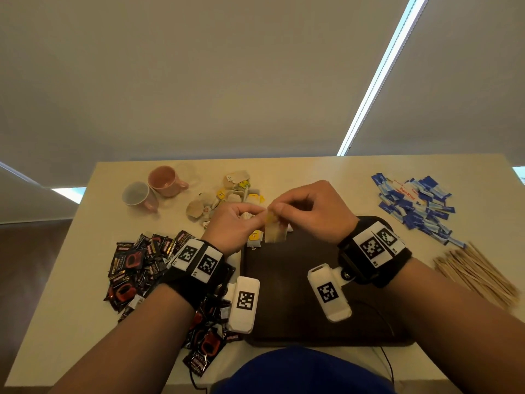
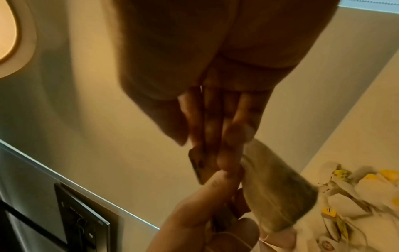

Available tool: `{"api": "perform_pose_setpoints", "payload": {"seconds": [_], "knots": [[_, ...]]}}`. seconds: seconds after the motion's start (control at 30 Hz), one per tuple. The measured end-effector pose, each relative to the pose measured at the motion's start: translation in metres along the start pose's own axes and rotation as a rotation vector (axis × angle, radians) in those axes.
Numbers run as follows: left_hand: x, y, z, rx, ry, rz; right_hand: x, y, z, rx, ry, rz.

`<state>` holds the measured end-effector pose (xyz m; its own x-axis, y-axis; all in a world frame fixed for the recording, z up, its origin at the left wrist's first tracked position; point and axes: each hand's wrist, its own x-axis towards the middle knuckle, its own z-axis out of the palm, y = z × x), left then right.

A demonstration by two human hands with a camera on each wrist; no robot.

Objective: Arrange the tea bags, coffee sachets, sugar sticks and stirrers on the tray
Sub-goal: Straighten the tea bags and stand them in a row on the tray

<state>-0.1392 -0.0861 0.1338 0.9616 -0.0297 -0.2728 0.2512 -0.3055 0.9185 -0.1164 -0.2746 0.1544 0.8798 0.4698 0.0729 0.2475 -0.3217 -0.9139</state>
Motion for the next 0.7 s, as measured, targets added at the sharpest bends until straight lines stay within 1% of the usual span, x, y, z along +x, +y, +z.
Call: {"api": "perform_pose_setpoints", "payload": {"seconds": [0.03,0.1,0.17,0.23,0.4,0.6,0.7], "knots": [[0.001,-0.001,0.0,0.003,0.007,0.027,-0.003,-0.001,-0.001,0.009,-0.024,0.005],[0.002,-0.001,-0.002,0.031,0.006,0.064,-0.008,0.001,-0.003,0.023,-0.046,0.06],[0.004,-0.002,-0.002,0.05,0.001,0.072,-0.012,0.005,-0.005,0.014,-0.046,0.141],[0.006,-0.001,-0.003,0.075,0.0,0.075,-0.013,0.007,-0.004,-0.039,-0.042,0.19],[0.007,0.0,-0.004,0.094,-0.01,0.085,-0.011,0.01,-0.002,-0.163,0.002,0.189],[0.008,0.0,-0.007,0.085,-0.012,0.11,-0.007,0.013,0.006,-0.17,0.074,0.211],[0.009,-0.003,-0.006,0.06,0.007,0.103,-0.007,0.019,0.01,-0.18,0.1,0.199]]}}
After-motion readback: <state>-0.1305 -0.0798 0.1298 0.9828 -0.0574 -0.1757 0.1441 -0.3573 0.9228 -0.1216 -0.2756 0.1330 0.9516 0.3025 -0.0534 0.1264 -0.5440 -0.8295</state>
